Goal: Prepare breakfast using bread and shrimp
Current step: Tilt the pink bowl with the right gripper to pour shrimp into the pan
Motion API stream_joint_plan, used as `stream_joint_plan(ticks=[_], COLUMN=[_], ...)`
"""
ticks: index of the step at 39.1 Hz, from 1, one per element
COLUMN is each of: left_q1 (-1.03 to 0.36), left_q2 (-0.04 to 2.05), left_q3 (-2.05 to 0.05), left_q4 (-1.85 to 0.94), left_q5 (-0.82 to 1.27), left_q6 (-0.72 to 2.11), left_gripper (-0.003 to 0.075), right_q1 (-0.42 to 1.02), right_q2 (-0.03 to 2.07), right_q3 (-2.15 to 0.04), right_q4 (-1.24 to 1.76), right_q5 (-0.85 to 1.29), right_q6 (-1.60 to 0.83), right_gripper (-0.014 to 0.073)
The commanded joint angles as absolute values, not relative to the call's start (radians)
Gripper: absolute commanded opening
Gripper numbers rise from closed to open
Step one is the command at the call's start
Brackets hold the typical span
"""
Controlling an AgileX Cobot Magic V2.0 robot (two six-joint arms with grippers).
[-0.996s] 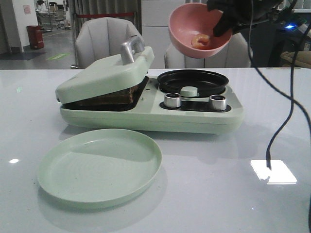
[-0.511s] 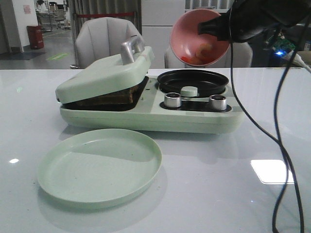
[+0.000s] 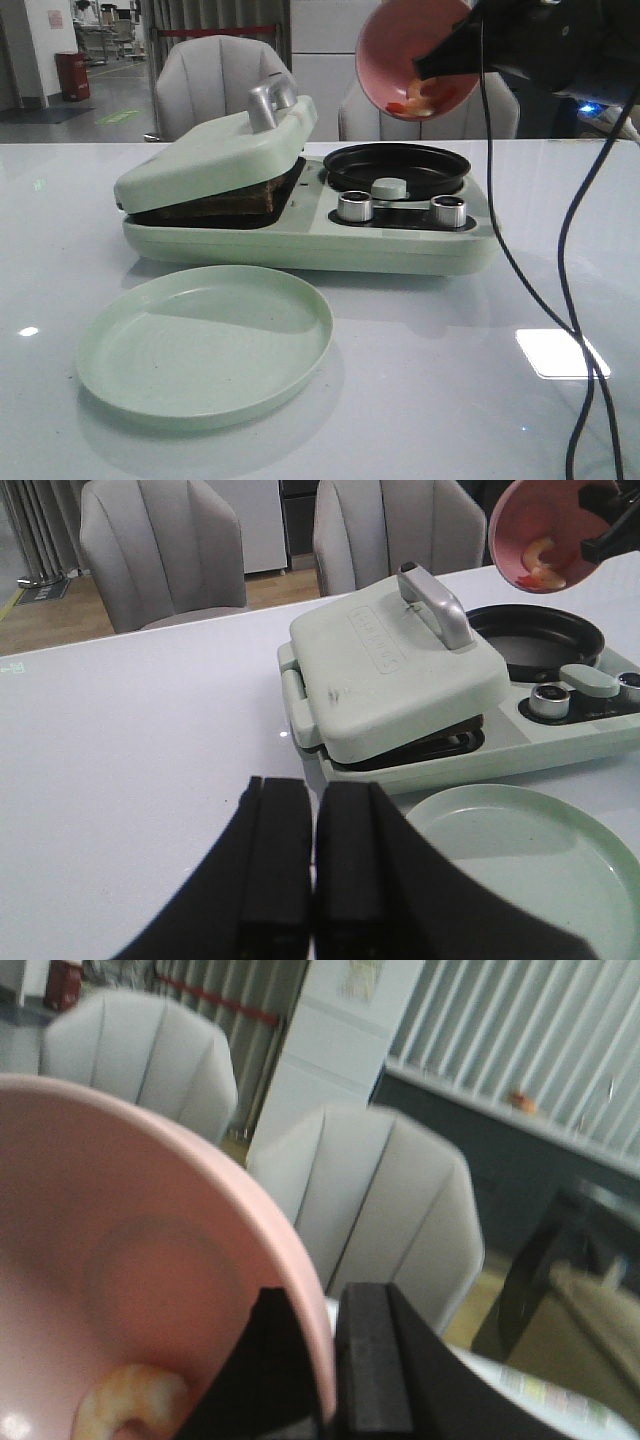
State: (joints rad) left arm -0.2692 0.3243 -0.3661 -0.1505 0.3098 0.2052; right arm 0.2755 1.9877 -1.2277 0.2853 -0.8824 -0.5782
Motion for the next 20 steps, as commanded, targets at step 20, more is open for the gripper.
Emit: stream_joint_plan(ticks=[20], left_q1=[-0.269], left_q2=[0.331], left_q3=[-0.395], left_q4=[-0.163], left_q5=[0.226], left_q6=[0.193], left_gripper=[0.0114], right_q1=[0.272], right_q2=[2.05], right_q3=[-1.246], right_q4=[0.07], right_q5=[-1.298], right_q6=[-0.584], right_gripper=[0.0142])
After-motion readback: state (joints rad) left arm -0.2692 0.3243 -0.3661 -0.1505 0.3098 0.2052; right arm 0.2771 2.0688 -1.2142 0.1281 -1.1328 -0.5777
